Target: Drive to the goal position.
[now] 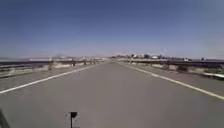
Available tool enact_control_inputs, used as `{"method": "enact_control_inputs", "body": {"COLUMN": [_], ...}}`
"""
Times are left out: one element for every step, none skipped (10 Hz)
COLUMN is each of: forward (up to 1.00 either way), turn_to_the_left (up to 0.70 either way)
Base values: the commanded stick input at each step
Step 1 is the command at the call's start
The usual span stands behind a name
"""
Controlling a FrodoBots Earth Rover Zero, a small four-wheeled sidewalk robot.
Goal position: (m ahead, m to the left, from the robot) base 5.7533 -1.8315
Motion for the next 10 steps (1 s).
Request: {"method": "enact_control_inputs", "body": {"forward": [1.00,1.00,1.00,1.00,1.00,1.00,1.00,1.00,1.00,1.00], "turn_to_the_left": [0.00,0.00,0.00,0.00,0.00,0.00,0.00,0.00,0.00,0.00]}}
